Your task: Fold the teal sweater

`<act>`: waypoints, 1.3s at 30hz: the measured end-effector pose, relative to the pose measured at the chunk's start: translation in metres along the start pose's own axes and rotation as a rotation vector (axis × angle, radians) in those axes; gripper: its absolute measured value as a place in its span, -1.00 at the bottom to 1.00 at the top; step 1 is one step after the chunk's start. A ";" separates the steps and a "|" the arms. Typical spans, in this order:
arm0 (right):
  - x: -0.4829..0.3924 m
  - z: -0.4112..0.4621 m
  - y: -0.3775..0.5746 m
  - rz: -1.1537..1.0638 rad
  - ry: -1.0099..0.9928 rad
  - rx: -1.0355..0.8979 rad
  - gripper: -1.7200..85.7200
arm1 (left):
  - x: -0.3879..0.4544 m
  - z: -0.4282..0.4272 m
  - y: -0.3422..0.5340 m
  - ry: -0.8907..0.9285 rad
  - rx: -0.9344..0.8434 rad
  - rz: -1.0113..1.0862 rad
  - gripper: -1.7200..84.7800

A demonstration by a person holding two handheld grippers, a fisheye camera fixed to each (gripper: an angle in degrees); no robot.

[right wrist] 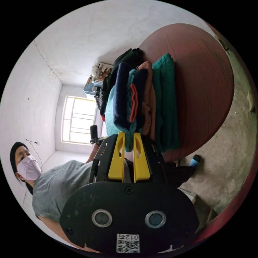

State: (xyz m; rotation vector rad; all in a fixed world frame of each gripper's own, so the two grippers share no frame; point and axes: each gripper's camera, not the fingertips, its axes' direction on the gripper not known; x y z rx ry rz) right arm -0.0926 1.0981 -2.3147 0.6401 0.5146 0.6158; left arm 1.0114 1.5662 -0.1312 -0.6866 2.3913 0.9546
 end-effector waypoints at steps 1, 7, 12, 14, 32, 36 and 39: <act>0.003 0.003 0.000 0.006 -0.002 0.000 -0.82 | 0.003 -0.001 0.002 -0.004 -0.011 -0.003 -0.90; -0.026 0.005 -0.012 -0.147 0.289 0.207 -0.78 | 0.038 -0.058 0.013 -0.175 0.320 0.029 -0.90; -0.088 0.090 -0.076 -0.479 0.440 0.265 -0.76 | 0.094 -0.052 -0.018 -0.273 0.386 0.186 -0.93; -0.102 0.139 -0.104 -0.571 0.500 0.210 -0.76 | 0.113 -0.039 -0.032 -0.342 0.371 0.235 -0.94; 0.071 0.333 -0.247 -0.538 0.655 0.016 -0.82 | 0.156 0.029 -0.111 -0.332 0.257 0.176 -0.96; 0.059 0.346 -0.290 -0.569 0.631 -0.065 -0.80 | 0.199 0.012 -0.090 -0.357 0.323 0.198 -0.96; 0.044 0.372 -0.316 -0.663 0.671 -0.056 -0.79 | 0.238 0.007 -0.071 -0.367 0.393 0.222 -0.96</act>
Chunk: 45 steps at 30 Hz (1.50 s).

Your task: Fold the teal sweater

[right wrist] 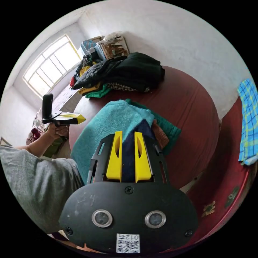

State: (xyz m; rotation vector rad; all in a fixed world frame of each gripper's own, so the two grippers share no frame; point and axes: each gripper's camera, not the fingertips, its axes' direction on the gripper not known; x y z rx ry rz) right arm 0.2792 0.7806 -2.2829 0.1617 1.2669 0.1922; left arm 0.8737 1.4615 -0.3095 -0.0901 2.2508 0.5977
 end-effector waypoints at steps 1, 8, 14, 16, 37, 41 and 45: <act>-0.001 0.006 -0.008 -0.014 0.004 0.002 -0.79 | 0.015 -0.005 0.000 -0.012 0.017 0.005 -0.96; 0.023 0.144 -0.058 -0.113 0.112 -0.173 -0.81 | 0.072 0.022 -0.022 -0.115 -0.100 0.062 -0.96; 0.045 0.186 -0.067 -0.145 0.136 -0.097 -0.82 | 0.106 0.011 -0.052 -0.120 -0.088 0.076 -0.97; 0.050 0.198 -0.071 -0.152 0.137 -0.083 -0.82 | 0.121 0.001 -0.063 -0.131 -0.062 0.085 -0.97; -0.165 0.220 -0.137 -0.415 0.381 0.429 -0.89 | 0.179 -0.307 -0.096 -0.283 0.411 -0.082 -0.97; -0.278 0.294 -0.175 -0.380 0.154 0.555 -0.89 | 0.156 -0.395 -0.071 -0.307 0.471 -0.180 -0.97; -0.404 0.371 -0.232 -0.465 -0.142 0.514 -0.96 | 0.133 -0.491 -0.052 -0.413 0.506 -0.280 -0.96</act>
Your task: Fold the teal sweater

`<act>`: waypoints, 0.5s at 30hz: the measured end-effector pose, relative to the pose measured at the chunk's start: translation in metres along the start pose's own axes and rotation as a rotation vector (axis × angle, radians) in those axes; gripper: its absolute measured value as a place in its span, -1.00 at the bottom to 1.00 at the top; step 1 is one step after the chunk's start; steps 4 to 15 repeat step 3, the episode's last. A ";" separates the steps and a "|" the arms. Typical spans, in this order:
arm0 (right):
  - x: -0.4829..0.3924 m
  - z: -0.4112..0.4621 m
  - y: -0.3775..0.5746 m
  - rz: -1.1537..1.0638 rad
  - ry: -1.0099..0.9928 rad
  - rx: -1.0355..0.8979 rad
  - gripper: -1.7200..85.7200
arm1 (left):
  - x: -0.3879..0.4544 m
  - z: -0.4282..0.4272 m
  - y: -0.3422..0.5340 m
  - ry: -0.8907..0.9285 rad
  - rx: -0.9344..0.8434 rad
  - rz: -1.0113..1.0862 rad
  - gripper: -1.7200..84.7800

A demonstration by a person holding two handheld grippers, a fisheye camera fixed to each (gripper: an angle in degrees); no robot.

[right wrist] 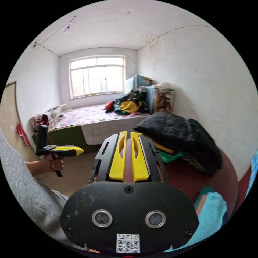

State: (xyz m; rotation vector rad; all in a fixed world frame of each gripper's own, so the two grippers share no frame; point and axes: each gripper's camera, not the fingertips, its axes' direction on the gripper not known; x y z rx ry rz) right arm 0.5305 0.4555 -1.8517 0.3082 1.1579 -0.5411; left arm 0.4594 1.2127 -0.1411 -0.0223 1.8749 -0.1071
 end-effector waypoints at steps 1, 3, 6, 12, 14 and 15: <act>-0.015 0.016 -0.009 -0.027 -0.016 -0.009 -0.96 | -0.015 -0.017 -0.012 -0.026 0.013 -0.037 -0.96; -0.069 0.071 -0.040 -0.115 -0.081 -0.042 -0.98 | -0.037 -0.036 -0.032 -0.044 0.026 -0.091 -0.96; -0.069 0.071 -0.040 -0.115 -0.081 -0.042 -0.98 | -0.037 -0.036 -0.032 -0.044 0.026 -0.091 -0.96; -0.069 0.071 -0.040 -0.115 -0.081 -0.042 -0.98 | -0.037 -0.036 -0.032 -0.044 0.026 -0.091 -0.96; -0.069 0.071 -0.040 -0.115 -0.081 -0.042 -0.98 | -0.037 -0.036 -0.032 -0.044 0.026 -0.091 -0.96; -0.069 0.071 -0.040 -0.115 -0.081 -0.042 -0.98 | -0.037 -0.036 -0.032 -0.044 0.026 -0.091 -0.96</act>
